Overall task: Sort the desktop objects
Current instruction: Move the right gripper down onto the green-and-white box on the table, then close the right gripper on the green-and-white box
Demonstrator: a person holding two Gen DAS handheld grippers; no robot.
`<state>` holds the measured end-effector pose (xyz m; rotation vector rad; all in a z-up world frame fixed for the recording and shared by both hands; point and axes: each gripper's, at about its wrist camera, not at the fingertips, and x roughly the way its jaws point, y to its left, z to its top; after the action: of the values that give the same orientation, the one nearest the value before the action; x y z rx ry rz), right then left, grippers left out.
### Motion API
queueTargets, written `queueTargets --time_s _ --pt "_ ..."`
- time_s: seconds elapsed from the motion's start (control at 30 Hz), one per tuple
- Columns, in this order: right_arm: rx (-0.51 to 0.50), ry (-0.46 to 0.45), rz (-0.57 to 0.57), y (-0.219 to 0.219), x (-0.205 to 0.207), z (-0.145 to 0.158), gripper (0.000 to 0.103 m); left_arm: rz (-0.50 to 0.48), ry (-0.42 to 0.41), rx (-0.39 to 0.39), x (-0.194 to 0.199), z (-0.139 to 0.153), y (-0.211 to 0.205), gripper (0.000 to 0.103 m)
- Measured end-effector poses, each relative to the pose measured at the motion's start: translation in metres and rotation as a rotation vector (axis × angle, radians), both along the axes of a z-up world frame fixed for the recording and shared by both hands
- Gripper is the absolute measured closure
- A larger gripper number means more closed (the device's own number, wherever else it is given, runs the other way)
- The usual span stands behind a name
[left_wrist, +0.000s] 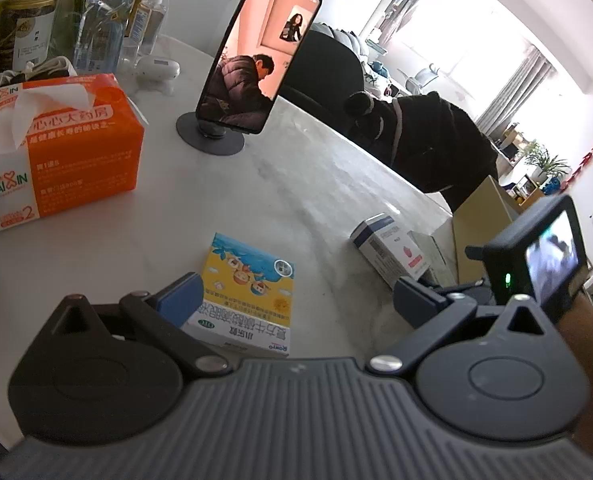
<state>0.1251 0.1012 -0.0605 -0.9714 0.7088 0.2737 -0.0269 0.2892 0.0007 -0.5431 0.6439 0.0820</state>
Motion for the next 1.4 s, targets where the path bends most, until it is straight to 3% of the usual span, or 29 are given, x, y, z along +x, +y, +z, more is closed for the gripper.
queueTargets --time_s 0.13,0.37,0.57,0.73,1.1,1.4 --pt "-0.009 0.068 -0.027 0.002 0.025 0.003 0.024 0.0 0.0 -0.006 0.001 0.001 0.0 0.0" --pt "0.034 0.301 -0.092 0.003 0.086 0.018 0.024 -0.005 -0.012 0.0 0.0 0.006 -0.002 0.0" --pt "0.112 0.418 -0.142 -0.004 0.115 0.023 0.03 -0.004 -0.007 -0.001 0.0 0.006 -0.002 0.0" --pt "0.179 0.48 -0.178 -0.003 0.106 0.021 0.041 -0.01 -0.009 -0.007 -0.003 0.007 -0.004 0.0" --pt "0.299 0.486 -0.215 -0.007 0.095 0.035 0.045 -0.008 -0.019 -0.007 -0.008 0.01 -0.004 0.0" --pt "0.493 0.49 -0.206 -0.021 0.094 0.09 0.045 -0.018 -0.021 -0.012 -0.009 0.01 -0.007 0.0"
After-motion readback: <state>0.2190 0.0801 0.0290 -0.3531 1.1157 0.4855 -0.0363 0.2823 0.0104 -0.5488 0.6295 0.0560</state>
